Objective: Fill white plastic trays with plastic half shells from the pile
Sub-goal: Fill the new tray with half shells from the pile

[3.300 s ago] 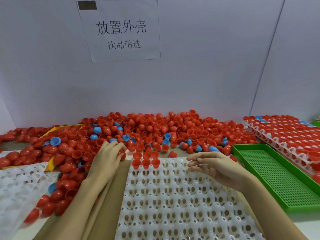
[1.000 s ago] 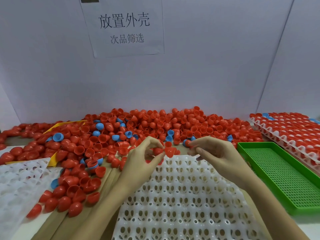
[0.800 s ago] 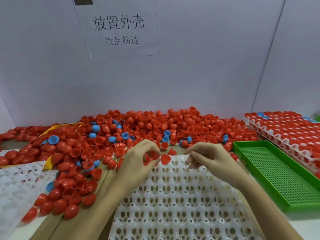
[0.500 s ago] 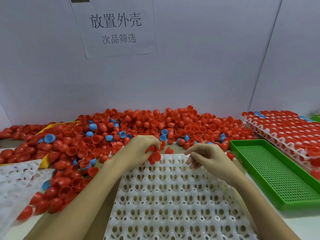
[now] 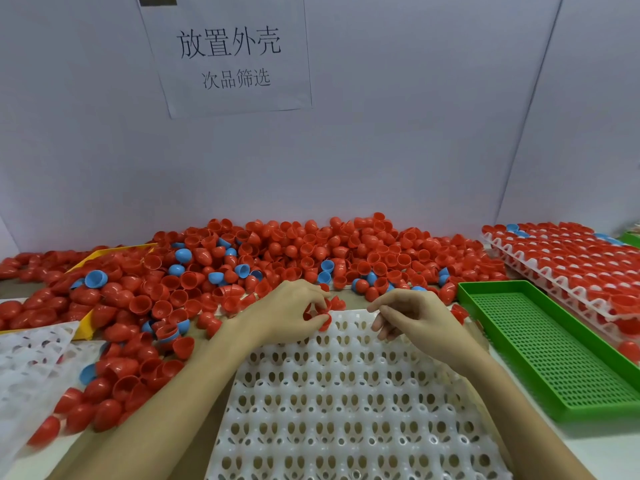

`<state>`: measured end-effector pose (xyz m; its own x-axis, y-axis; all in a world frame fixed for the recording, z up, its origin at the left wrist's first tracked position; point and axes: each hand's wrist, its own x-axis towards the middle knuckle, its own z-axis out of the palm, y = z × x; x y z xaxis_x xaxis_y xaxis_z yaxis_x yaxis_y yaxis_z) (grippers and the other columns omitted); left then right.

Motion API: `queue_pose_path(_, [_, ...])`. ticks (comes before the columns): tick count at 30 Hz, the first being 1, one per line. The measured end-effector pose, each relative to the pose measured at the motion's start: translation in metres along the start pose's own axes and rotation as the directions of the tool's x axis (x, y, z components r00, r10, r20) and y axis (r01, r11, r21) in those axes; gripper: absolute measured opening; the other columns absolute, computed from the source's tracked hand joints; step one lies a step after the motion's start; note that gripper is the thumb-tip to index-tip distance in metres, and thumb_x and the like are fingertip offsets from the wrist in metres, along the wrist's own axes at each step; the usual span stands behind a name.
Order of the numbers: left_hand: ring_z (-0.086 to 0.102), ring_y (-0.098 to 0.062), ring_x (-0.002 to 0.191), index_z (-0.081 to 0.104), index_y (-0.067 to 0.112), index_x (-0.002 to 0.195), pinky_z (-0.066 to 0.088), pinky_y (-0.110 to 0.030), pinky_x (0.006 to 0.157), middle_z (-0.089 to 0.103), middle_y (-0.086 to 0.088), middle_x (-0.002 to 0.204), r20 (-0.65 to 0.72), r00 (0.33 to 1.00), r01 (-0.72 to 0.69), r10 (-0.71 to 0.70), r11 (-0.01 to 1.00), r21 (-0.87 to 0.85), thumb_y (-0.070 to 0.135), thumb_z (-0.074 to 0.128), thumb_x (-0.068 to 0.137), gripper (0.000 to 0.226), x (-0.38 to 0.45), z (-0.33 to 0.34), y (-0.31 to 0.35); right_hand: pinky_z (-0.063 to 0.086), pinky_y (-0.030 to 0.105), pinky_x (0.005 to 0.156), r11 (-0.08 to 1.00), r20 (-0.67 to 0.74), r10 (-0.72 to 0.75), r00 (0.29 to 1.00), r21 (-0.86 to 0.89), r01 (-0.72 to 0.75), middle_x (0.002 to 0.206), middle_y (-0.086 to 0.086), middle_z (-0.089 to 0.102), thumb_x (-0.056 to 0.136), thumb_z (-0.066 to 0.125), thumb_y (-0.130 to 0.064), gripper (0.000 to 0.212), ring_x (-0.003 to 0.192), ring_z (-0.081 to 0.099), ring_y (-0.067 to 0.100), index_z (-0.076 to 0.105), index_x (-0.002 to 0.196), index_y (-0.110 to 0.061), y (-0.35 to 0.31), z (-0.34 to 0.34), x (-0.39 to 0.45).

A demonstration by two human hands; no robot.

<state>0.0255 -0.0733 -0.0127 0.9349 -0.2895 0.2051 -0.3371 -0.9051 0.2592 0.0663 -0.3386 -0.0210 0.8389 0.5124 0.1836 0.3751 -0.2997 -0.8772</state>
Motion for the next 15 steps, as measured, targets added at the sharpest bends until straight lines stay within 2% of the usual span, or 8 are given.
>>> queue_pose_path(6, [0.056, -0.007, 0.13, 0.073, 0.017, 0.121, 0.045, -0.024, 0.107, 0.062, 0.004, 0.143, -0.044, 0.994, 0.097, -0.102, 0.989, -0.108, 0.03, 0.07, 0.094, 0.03, -0.002, 0.004, 0.006, 0.064, 0.035, 0.078, 1.0, 0.0, 0.006, 1.0, 0.012, -0.006, 0.087, 0.007, 0.08, 0.106, 0.054, -0.003, 0.025, 0.08, 0.078, 0.024, 0.077, 0.106, -0.013, 0.0, 0.001, -0.001])
queue_pose_path(9, [0.047, -0.003, 0.138, 0.071, 0.024, 0.125, 0.033, -0.016, 0.108, 0.056, 0.01, 0.148, -0.147, 0.977, 0.128, -0.156, 0.975, -0.18, 0.035, 0.065, 0.099, 0.029, -0.015, 0.003, 0.008, 0.064, 0.034, 0.077, 0.999, 0.0, 0.01, 1.0, 0.042, -0.01, 0.088, 0.009, 0.079, 0.107, 0.054, -0.003, 0.026, 0.08, 0.078, 0.025, 0.077, 0.106, -0.013, 0.0, -0.001, -0.001])
queue_pose_path(11, [0.037, 0.005, 0.14, 0.069, 0.029, 0.128, 0.025, -0.017, 0.112, 0.048, 0.017, 0.152, -0.206, 0.96, 0.147, -0.188, 0.969, -0.198, 0.04, 0.06, 0.101, 0.03, -0.03, 0.003, 0.004, 0.064, 0.034, 0.077, 0.998, 0.002, 0.015, 1.0, 0.061, -0.015, 0.088, 0.009, 0.079, 0.107, 0.053, -0.003, 0.025, 0.081, 0.078, 0.026, 0.077, 0.106, -0.012, 0.0, -0.001, -0.001])
queue_pose_path(15, [0.023, 0.019, 0.141, 0.055, 0.038, 0.143, 0.019, -0.016, 0.117, 0.032, 0.032, 0.154, -0.2, 0.952, 0.182, -0.232, 0.954, -0.24, 0.054, 0.045, 0.102, 0.045, -0.065, 0.006, -0.007, 0.064, 0.033, 0.077, 0.998, 0.006, 0.02, 1.0, 0.066, -0.02, 0.088, 0.01, 0.079, 0.107, 0.053, -0.003, 0.025, 0.081, 0.078, 0.026, 0.077, 0.106, -0.011, 0.0, -0.001, -0.002])
